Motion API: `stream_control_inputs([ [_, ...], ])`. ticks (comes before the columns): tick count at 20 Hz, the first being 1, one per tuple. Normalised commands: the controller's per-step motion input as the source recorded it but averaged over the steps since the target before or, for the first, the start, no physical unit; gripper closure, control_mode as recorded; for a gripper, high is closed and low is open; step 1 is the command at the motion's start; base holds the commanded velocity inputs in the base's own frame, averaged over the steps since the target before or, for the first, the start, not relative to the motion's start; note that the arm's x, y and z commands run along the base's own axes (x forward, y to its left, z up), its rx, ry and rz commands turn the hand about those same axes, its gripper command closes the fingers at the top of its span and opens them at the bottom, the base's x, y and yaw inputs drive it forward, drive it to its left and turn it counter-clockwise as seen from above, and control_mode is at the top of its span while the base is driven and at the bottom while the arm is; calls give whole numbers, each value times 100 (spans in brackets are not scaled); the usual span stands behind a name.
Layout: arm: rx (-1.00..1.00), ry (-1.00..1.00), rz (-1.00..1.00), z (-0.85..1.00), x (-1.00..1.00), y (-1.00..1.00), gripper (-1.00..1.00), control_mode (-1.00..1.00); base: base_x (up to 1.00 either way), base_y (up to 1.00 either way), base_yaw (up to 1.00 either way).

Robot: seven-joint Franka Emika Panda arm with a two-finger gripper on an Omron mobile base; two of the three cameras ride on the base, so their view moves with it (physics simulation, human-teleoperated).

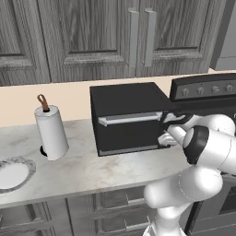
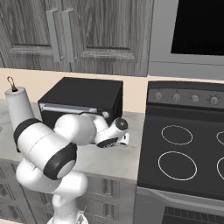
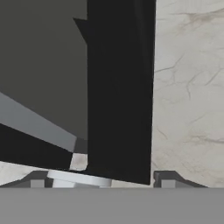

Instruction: Pick up the bagel from the plate, place it on the toaster oven rack, close the door, and set the timer.

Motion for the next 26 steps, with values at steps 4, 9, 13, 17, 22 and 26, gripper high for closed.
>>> stream_control_inputs([
  [4, 13, 0, 1, 2, 10, -55, 100, -100, 0, 0, 0],
  [9, 15, 0, 4, 5, 7, -60, 100, -100, 0, 0, 0],
  [13, 24, 0, 12, 11, 14, -61, 100, -100, 0, 0, 0],
  [17, 26, 0, 14, 24, 18, -59, 100, -100, 0, 0, 0],
  [22, 26, 0, 13, 44, 26, -59, 100, -100, 0, 0, 0],
  [26, 25, 0, 12, 45, 28, -59, 100, -100, 0, 0, 0],
])
